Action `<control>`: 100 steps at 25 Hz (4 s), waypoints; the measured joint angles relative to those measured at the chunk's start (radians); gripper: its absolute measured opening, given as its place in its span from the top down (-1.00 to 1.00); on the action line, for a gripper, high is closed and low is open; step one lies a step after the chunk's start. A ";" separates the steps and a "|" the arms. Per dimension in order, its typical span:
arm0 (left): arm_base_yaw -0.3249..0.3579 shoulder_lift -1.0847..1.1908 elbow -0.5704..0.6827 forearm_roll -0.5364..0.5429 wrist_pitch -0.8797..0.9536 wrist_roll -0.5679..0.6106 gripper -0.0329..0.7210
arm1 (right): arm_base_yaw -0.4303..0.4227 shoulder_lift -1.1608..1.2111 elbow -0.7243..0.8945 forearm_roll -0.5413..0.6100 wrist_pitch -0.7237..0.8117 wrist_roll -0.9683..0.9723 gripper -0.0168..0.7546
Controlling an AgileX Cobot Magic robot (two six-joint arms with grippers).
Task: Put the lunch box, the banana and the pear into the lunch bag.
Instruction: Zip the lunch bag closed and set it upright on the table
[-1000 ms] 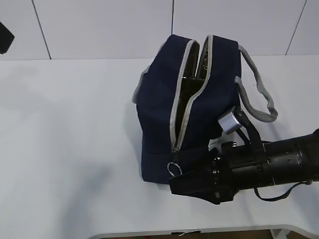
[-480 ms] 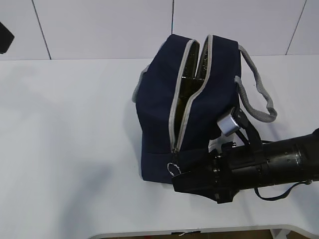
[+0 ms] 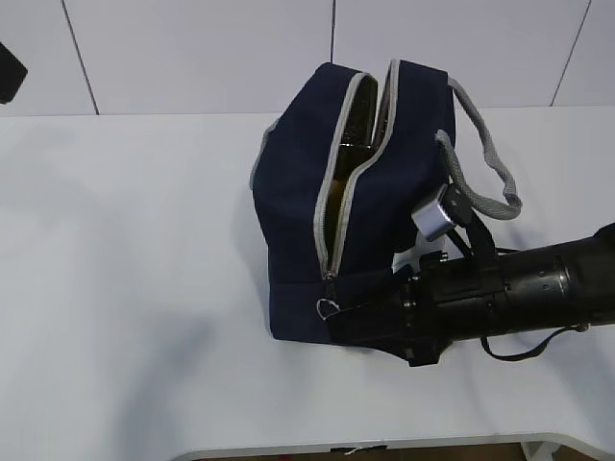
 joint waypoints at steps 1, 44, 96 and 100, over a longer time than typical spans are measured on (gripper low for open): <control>0.000 0.000 0.000 0.000 0.000 0.000 0.24 | 0.000 0.000 -0.003 0.000 0.000 0.000 0.14; 0.000 0.000 0.000 -0.017 0.000 0.000 0.24 | 0.000 -0.027 -0.020 -0.075 -0.037 0.286 0.91; -0.080 0.205 0.056 -0.041 -0.013 0.131 0.16 | 0.000 -0.459 -0.326 -0.576 -0.198 0.626 0.91; -0.145 0.235 0.072 -0.041 -0.114 0.186 0.08 | 0.000 -0.461 -0.341 -0.622 -0.198 0.636 0.91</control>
